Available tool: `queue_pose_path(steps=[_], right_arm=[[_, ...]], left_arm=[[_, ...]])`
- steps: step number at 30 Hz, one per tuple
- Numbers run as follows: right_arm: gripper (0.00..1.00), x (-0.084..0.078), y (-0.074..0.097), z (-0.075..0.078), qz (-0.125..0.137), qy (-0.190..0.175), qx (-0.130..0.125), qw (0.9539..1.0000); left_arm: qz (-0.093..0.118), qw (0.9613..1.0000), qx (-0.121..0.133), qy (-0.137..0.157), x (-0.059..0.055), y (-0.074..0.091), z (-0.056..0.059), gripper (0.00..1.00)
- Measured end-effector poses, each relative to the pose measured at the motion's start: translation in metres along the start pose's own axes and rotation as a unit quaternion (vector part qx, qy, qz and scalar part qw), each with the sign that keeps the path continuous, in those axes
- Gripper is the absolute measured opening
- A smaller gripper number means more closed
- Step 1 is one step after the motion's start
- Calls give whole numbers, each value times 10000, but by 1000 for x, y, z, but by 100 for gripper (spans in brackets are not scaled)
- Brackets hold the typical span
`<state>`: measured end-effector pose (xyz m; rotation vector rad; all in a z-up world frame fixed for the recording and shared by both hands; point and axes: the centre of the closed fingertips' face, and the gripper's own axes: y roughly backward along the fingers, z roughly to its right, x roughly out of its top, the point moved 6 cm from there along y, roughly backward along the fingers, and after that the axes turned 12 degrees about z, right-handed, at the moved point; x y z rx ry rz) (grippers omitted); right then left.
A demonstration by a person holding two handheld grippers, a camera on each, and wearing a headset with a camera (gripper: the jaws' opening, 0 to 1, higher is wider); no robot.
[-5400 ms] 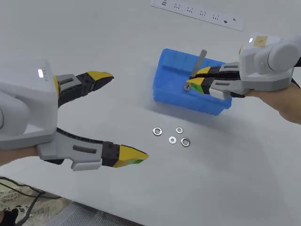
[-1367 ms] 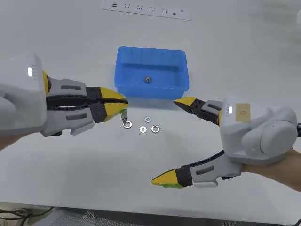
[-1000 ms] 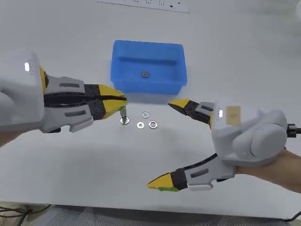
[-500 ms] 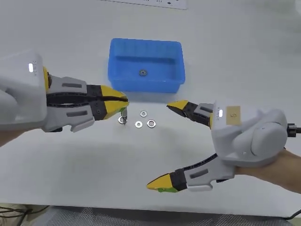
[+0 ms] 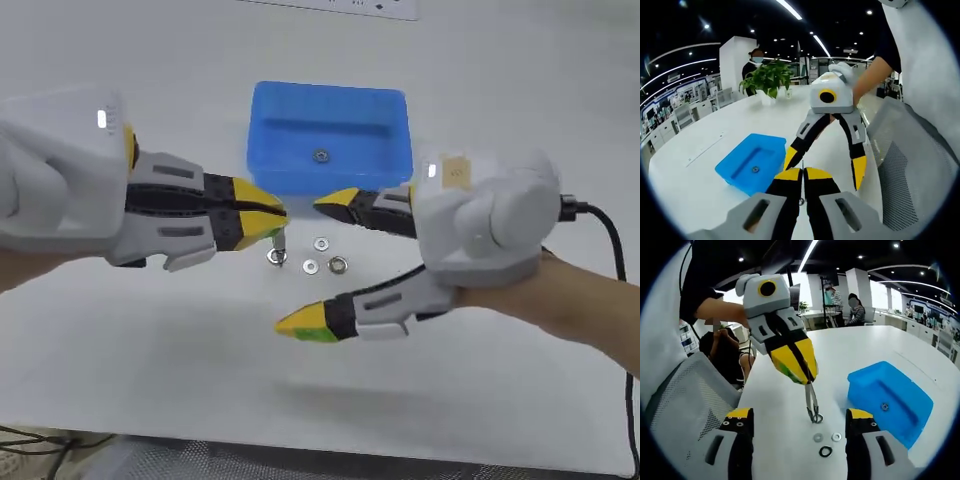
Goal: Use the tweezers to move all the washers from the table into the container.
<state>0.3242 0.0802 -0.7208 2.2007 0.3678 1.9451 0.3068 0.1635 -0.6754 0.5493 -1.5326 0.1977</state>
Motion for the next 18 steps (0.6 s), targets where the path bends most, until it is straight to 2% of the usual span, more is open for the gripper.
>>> queue_pose_path(steps=[5,8,11,15,18], right_arm=[[50,2,-9,8,-187,38,172,9997],[35,1,-12,10,-358,188,294,9988],[30,0,-14,9,-485,139,431,9978],[23,1,-18,9,-526,263,564,9967],[16,0,-21,10,-602,503,626,9949]], left_arm=[[-19,10000,17,24,0,0,0,5],[-19,10000,9,22,0,-1,1,5],[-23,10000,-1,-4,1,-2,1,5],[-30,10000,-7,-20,1,-2,1,5],[-38,10000,-9,-23,0,-1,1,5]])
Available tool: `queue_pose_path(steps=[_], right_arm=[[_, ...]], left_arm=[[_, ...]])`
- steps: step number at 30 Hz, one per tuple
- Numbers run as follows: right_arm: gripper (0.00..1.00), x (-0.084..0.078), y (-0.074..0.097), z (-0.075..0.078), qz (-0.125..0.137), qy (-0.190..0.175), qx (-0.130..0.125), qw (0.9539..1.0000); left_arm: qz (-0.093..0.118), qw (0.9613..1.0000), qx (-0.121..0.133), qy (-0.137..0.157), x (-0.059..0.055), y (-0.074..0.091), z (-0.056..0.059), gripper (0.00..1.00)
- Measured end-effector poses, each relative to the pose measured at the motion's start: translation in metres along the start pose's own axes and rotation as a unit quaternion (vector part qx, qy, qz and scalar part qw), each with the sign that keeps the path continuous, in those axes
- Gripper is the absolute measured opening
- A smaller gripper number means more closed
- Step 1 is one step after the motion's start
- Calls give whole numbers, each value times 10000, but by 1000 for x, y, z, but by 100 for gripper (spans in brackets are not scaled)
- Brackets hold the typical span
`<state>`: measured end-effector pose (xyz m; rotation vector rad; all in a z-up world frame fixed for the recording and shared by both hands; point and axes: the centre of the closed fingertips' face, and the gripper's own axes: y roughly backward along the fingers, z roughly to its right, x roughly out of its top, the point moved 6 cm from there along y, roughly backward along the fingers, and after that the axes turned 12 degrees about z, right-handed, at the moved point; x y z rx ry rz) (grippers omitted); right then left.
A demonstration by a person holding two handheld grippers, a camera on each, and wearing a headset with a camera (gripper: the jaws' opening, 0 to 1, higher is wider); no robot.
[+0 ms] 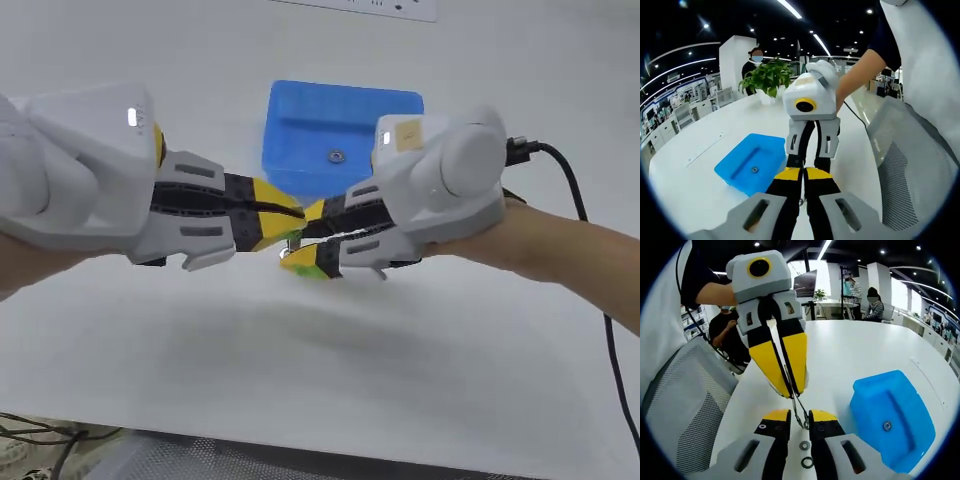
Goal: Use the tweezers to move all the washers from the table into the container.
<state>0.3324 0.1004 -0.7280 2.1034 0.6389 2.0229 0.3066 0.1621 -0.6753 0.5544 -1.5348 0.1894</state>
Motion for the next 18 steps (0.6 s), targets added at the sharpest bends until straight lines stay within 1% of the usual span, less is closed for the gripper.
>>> queue_pose_path(steps=[4,8,11,12,14,16,18], right_arm=[[12,0,-1,2,-79,187,55,9998],[11,0,0,2,-139,392,179,9990],[10,0,0,2,-151,440,193,9987],[10,0,0,1,-159,506,208,9984],[10,0,0,0,-166,555,225,9981],[10,0,0,0,-175,630,225,9976],[10,0,0,0,-173,619,215,9977]], left_arm=[[-17,10000,-15,6,-1,2,0,5],[-25,10000,-29,-1,-1,2,0,5],[-34,10000,-31,-20,-1,1,0,5],[-36,10000,-36,-28,-1,1,0,5],[-37,9999,-117,-97,-1,1,2,5],[-42,9999,-99,-85,-1,1,2,5],[-41,9999,-71,-67,-1,2,1,5]])
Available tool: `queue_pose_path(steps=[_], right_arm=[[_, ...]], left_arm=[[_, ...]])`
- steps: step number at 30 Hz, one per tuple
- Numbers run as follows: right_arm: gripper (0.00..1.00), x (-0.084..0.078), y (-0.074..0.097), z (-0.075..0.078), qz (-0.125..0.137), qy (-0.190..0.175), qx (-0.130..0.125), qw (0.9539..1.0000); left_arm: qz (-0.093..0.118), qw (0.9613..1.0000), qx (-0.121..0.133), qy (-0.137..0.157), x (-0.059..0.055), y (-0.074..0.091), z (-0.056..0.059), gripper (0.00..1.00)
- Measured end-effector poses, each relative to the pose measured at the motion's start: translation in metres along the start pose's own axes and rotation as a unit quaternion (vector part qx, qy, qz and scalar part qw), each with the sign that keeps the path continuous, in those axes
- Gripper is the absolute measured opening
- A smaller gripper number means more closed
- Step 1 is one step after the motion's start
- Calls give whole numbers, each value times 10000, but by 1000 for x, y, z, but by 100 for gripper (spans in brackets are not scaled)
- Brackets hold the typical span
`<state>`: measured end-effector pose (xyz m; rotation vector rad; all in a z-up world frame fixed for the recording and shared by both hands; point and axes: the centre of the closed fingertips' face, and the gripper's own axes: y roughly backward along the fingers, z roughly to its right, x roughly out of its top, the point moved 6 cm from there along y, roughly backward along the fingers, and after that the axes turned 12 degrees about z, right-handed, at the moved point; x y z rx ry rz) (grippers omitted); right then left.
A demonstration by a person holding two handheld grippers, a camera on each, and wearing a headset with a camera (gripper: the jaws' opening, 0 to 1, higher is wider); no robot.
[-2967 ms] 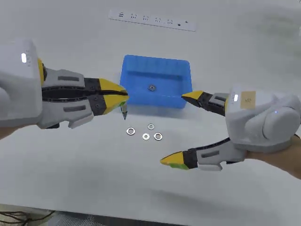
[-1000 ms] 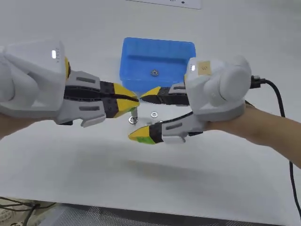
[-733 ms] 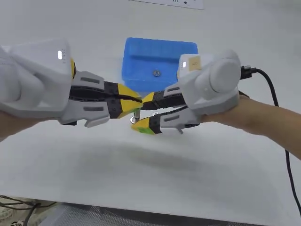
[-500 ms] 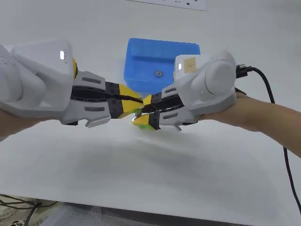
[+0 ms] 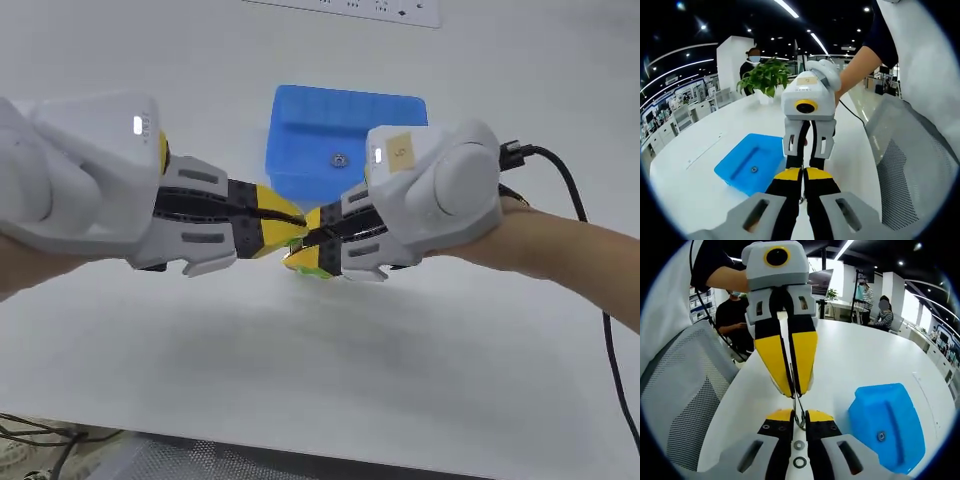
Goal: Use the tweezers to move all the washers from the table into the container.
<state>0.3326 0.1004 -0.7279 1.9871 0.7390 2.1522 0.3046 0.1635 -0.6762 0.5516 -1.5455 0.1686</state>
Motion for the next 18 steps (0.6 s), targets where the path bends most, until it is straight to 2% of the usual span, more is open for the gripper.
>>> queue_pose_path(steps=[6,13,18], right_arm=[[10,0,-2,-1,22,11,-3,10000],[10,3,-1,-2,59,-20,-50,10000],[10,7,6,-1,132,-67,-159,9998]], left_arm=[[-11,10000,-16,-23,0,3,3,6],[138,9999,24,-5,5,4,8,15],[295,9992,281,32,11,7,4,24]])
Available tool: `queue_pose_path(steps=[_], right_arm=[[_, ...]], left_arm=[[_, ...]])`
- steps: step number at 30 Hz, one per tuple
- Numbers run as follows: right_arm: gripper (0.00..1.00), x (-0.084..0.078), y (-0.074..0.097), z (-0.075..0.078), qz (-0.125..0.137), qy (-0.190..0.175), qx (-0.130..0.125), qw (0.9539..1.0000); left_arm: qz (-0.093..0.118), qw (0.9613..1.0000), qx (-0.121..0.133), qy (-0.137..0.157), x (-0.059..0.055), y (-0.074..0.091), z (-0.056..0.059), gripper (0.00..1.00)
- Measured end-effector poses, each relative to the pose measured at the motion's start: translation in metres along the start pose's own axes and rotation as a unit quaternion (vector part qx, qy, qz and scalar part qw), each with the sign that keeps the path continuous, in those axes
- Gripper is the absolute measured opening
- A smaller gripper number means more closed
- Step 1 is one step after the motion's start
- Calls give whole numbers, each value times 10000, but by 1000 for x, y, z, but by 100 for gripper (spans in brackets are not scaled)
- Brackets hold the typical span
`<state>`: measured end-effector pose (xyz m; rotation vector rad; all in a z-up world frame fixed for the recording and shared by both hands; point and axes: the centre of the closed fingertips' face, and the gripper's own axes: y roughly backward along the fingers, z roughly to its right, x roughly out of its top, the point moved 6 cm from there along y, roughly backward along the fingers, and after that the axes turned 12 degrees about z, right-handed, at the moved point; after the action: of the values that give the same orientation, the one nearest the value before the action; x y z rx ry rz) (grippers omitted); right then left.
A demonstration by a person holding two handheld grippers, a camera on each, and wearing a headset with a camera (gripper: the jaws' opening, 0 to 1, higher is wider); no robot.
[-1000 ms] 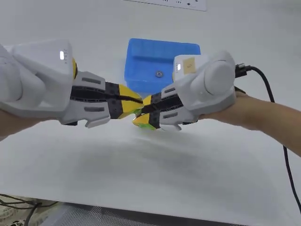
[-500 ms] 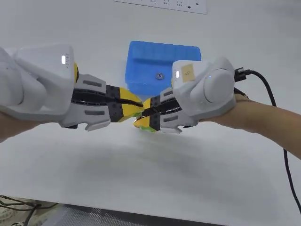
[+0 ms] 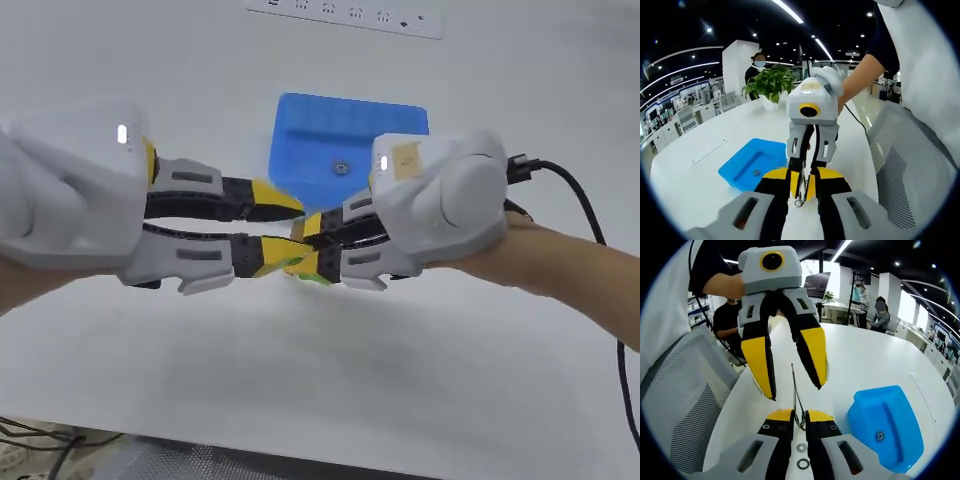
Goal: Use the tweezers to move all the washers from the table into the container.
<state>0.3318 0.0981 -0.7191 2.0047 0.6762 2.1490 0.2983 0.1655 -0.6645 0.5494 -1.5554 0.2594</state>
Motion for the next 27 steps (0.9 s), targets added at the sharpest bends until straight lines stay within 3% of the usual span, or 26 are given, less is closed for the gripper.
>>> queue_pose_path(steps=[9,14,20,23,27], right_arm=[[10,18,12,-4,234,-23,-226,9995],[10,33,23,-3,426,38,-399,9983],[9,40,41,2,484,79,-658,9966],[9,44,50,5,537,105,-736,9958],[9,51,61,12,635,135,-913,9937]], left_arm=[[213,9991,321,150,10,10,-5,34],[214,9989,391,153,11,14,-4,42],[309,9980,505,227,15,18,-3,61],[668,9947,562,534,22,17,-2,80],[635,9950,658,394,23,18,-4,88]])
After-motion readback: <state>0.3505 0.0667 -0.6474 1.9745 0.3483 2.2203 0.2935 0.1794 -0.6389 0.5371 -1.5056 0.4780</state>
